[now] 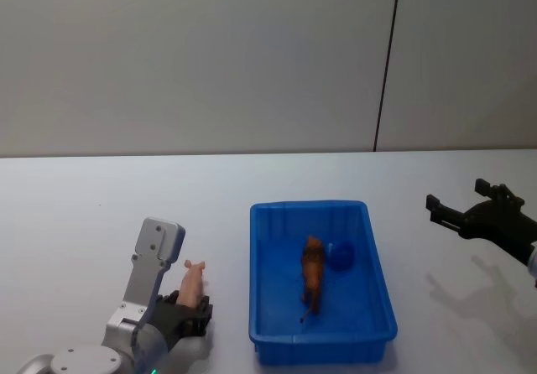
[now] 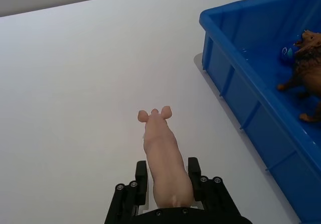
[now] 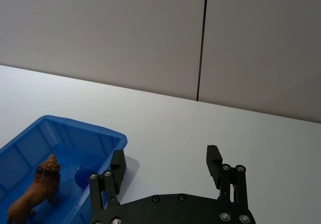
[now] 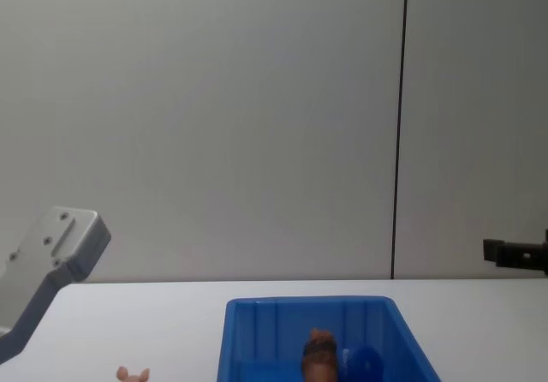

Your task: Pick up the two dolls from the table and place them into the box.

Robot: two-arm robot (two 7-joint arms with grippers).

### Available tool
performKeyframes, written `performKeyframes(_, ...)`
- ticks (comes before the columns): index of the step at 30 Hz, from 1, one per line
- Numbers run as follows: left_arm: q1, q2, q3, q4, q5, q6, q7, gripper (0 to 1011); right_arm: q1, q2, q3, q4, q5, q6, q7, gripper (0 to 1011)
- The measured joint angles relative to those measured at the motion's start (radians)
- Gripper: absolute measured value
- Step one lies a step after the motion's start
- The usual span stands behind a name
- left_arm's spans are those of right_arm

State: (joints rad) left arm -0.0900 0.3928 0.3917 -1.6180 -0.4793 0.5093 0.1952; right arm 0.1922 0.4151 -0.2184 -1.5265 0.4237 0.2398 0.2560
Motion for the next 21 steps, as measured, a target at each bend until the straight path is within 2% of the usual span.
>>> performKeyframes(1, 0.000, -0.001, -0.001, 0.000, 0.001, 0.004, 0.002, 506, 0.000, 0.000, 0.000, 0.000, 0.000, 0.000, 0.000, 1001)
performKeyframes(5, 0.000, -0.003, -0.002, 0.001, 0.004, 0.011, 0.005, 400, 0.000, 0.000, 0.000, 0.000, 0.000, 0.000, 0.000, 1001)
performKeyframes(15, -0.002, -0.009, -0.005, 0.001, 0.025, 0.006, 0.006, 389, 0.000, 0.000, 0.000, 0.000, 0.000, 0.000, 0.000, 1001)
performKeyframes(21, -0.004, -0.011, -0.006, 0.000, 0.053, -0.037, -0.012, 389, 0.000, 0.000, 0.000, 0.000, 0.000, 0.000, 0.000, 1001)
